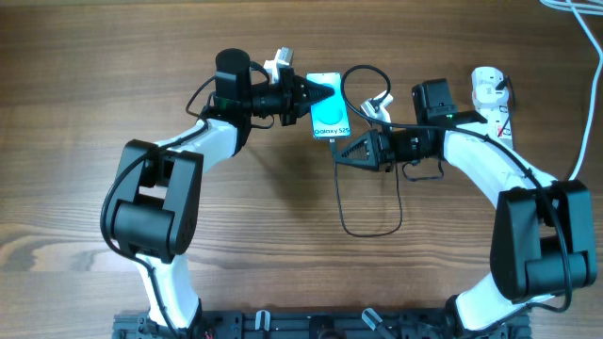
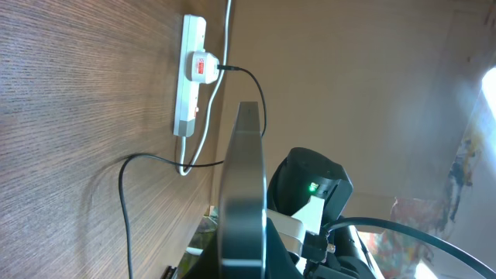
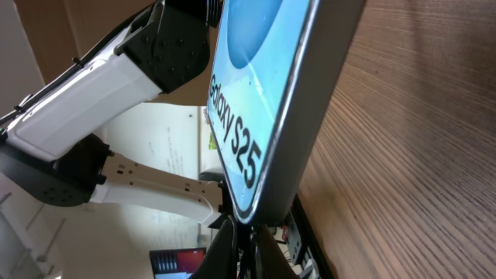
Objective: Plug charger to phone and switch on socket
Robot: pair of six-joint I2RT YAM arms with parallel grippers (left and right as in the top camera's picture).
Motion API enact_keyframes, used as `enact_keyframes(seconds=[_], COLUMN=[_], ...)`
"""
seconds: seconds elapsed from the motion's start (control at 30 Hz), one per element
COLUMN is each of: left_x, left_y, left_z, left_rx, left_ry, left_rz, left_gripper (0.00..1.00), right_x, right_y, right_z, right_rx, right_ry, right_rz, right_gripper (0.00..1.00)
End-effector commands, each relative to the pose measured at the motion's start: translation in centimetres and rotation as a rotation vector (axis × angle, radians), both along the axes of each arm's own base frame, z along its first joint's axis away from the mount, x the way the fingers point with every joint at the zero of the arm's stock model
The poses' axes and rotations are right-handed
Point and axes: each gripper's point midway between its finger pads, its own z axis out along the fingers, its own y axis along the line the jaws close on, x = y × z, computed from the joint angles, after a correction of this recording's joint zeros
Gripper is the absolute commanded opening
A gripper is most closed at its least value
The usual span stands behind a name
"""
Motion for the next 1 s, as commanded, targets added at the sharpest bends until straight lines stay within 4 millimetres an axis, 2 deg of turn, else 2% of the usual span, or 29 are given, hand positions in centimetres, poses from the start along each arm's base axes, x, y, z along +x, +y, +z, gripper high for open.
enact_keyframes(seconds=[0.0, 0.97], left_x=[-0.08, -0.08], left_y=[-0.34, -0.34], left_z=[0.62, 0.62], left_rx=[-0.009, -0.009], left_ry=[-0.048, -0.047], left_rz=[-0.033, -0.033], left_gripper=[0.04, 0.04], right_x=[-0.29, -0.54], right_y=[0.18, 0.21], right_z=[0.9, 1.49], right_rx=[0.021, 0.06], right_ry=[-0.02, -0.046], right_rz=[0.01, 0.024], right_gripper=[0.04, 0.04])
